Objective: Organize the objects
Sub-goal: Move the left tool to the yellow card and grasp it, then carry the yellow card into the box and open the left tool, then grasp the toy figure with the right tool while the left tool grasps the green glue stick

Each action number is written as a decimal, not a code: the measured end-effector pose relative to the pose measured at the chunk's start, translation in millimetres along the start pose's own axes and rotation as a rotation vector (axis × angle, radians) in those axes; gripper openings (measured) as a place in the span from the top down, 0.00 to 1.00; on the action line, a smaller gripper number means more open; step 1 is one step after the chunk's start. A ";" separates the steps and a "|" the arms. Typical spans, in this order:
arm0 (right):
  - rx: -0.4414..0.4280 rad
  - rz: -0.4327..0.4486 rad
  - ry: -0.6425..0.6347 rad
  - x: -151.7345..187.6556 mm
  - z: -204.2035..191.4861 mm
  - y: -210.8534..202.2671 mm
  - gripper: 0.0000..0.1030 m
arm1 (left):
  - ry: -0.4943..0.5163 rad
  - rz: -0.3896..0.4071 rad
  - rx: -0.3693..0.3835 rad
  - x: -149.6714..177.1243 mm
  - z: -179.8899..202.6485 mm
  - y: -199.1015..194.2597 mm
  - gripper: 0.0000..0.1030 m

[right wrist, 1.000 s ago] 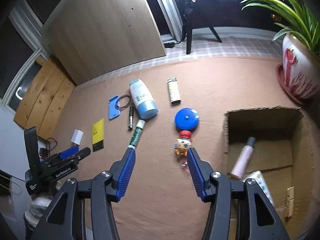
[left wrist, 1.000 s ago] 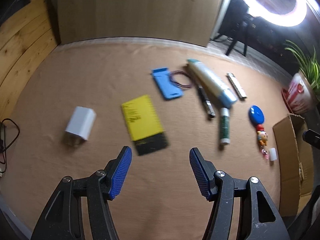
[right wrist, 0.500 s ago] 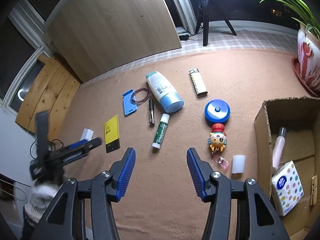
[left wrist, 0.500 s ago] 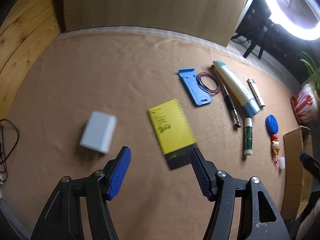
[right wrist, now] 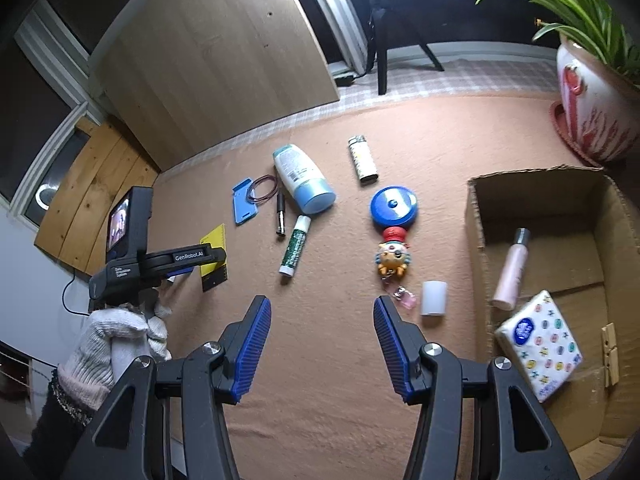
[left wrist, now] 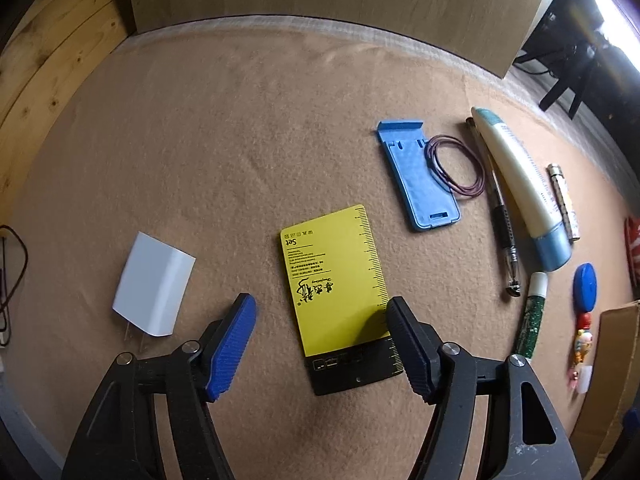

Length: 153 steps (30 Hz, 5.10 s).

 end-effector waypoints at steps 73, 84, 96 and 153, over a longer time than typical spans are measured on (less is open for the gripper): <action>0.395 0.222 0.328 78.1 189.2 -154.9 0.52 | 0.810 0.140 0.461 193.3 366.1 -176.2 0.33; 0.337 0.212 0.253 61.7 150.1 -135.8 0.52 | 0.711 0.166 0.429 165.0 315.0 -174.0 0.33; 0.186 0.159 0.097 12.9 78.0 -80.4 0.52 | 0.467 0.151 0.322 101.3 203.5 -131.2 0.33; 0.255 -0.243 0.011 -31.2 38.0 127.1 0.77 | 0.314 0.014 0.268 46.9 136.9 -23.9 0.84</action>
Point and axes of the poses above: each gripper's, at about its wrist camera, not at the fingertips, and y roughly the way its jaws point, z to its right, x to its underside, the point moved 5 cm from there along y, roughly the way its jaws point, and after that the axes turned 2 degrees about -x, right-handed, at the moved point
